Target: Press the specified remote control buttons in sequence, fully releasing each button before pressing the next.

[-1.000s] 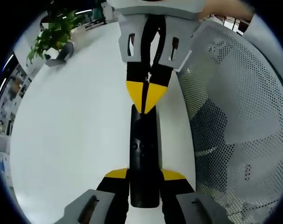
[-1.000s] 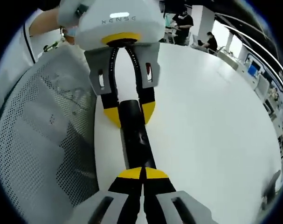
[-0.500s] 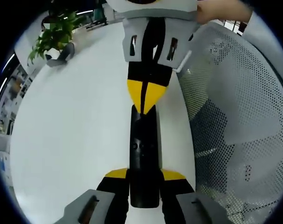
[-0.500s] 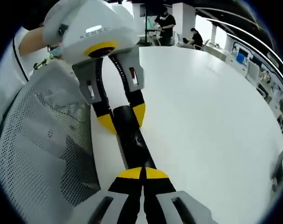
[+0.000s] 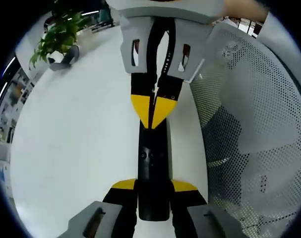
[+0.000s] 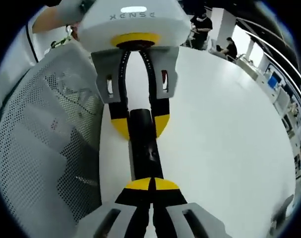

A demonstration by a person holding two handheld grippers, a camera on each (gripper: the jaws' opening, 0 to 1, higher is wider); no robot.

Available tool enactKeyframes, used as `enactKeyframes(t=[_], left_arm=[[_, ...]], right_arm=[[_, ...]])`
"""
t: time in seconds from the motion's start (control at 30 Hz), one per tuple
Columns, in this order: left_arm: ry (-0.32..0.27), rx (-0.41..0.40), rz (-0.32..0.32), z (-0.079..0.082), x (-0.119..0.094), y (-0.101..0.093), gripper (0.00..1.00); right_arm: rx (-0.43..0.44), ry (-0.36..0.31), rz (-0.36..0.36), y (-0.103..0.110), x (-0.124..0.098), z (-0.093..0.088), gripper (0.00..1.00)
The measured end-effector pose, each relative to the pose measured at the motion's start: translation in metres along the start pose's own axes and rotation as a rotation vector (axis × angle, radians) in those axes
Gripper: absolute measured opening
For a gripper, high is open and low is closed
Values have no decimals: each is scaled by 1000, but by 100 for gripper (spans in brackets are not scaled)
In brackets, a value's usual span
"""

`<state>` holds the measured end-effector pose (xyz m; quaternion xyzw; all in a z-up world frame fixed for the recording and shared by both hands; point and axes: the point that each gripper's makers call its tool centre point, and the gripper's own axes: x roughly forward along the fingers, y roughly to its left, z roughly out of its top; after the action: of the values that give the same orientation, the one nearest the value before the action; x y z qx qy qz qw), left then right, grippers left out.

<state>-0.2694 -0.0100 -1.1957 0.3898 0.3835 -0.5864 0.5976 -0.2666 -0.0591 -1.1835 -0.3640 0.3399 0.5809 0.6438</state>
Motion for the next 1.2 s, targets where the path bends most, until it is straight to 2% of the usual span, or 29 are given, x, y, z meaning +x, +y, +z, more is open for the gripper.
enactKeyframes(t=[0.07,0.17,0.27,0.33,0.43,0.57,0.6,0.87,0.93,1.03,1.1,1.2], left_arm=[[-3,1,0,0,0,0,25],[0,1,2,0,0,0,25],[21,6,3,1,1,0,25],[33,13,2,0,1,0,25],[33,10,1,0,0,0,25],[24,3,5,0,0,0,25],[24,1,5,0,0,0,25],[15,-2,3,-1,0,0,25],[-13,-5,1,-2,-1,0,25],[-76,-19,2,-2,-2,0,25],[-94,-27,3,-2,-2,0,25],[-106,-28,4,-2,-1,0,24]], right_arm=[[-48,10,1,0,1,0,0],[-164,42,-5,1,2,1,0],[-160,41,-9,2,2,1,0],[-105,21,-19,0,2,1,0],[-23,-43,-14,-1,0,1,0],[165,-151,14,-2,-1,3,0],[166,-163,31,0,-2,3,6],[75,-159,47,3,0,3,7],[62,-162,58,3,1,5,7],[-43,-144,73,5,2,6,7],[-102,-127,76,6,3,6,7],[-100,-97,100,5,4,8,7]])
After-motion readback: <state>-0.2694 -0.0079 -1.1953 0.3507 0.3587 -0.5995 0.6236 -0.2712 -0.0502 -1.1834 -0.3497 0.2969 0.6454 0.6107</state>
